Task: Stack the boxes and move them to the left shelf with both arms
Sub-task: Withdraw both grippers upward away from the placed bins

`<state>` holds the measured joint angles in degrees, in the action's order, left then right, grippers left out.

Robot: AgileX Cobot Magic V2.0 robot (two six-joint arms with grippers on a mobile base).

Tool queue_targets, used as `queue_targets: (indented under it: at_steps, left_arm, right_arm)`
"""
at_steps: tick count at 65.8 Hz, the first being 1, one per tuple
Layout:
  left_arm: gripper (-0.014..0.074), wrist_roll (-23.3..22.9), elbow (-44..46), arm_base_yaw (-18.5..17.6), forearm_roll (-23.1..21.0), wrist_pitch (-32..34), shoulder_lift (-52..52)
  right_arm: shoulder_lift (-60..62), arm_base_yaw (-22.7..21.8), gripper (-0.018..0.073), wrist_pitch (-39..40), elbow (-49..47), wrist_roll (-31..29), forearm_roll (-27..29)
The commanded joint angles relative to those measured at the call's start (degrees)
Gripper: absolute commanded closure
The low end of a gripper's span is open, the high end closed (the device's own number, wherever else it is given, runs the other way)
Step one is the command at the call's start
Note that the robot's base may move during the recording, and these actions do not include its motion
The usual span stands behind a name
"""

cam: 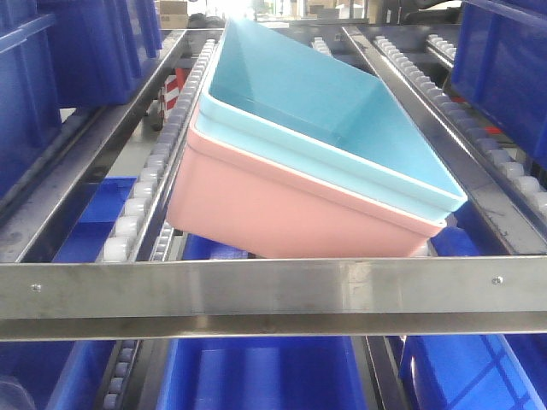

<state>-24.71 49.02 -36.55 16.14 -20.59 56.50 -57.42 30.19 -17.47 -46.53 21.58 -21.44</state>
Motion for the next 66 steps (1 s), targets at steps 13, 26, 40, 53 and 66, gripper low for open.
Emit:
queue_targets:
  at_steps: [13, 26, 40, 53, 66]
  left_arm:
    - [0.0595, 0.3, -9.1, -6.2, 4.3, 8.6, -15.2]
    - [0.0596, 0.3, -14.8, -11.3, 4.6, 8.6, -19.8]
    - [0.0598, 0.3, -15.5, -11.7, 2.9, 8.4, -19.8]
    - [0.0598, 0.3, -15.5, -11.7, 2.9, 8.4, -19.7]
    - [0.0598, 0.3, -15.5, -11.7, 2.9, 8.4, -19.7]
  right_arm:
    - [13.5, 0.1, 0.0505, 12.0, 10.5, -0.3, -1.0]
    - [20.1, 0.1, 0.0505, 14.4, 16.0, -0.3, -1.0]
    - [20.3, 0.1, 0.0505, 14.6, 16.7, -0.3, -1.0]
    - [20.3, 0.1, 0.0505, 14.6, 16.7, -0.3, -1.0]
    - [20.3, 0.1, 0.0505, 14.6, 16.7, -0.3, -1.0]
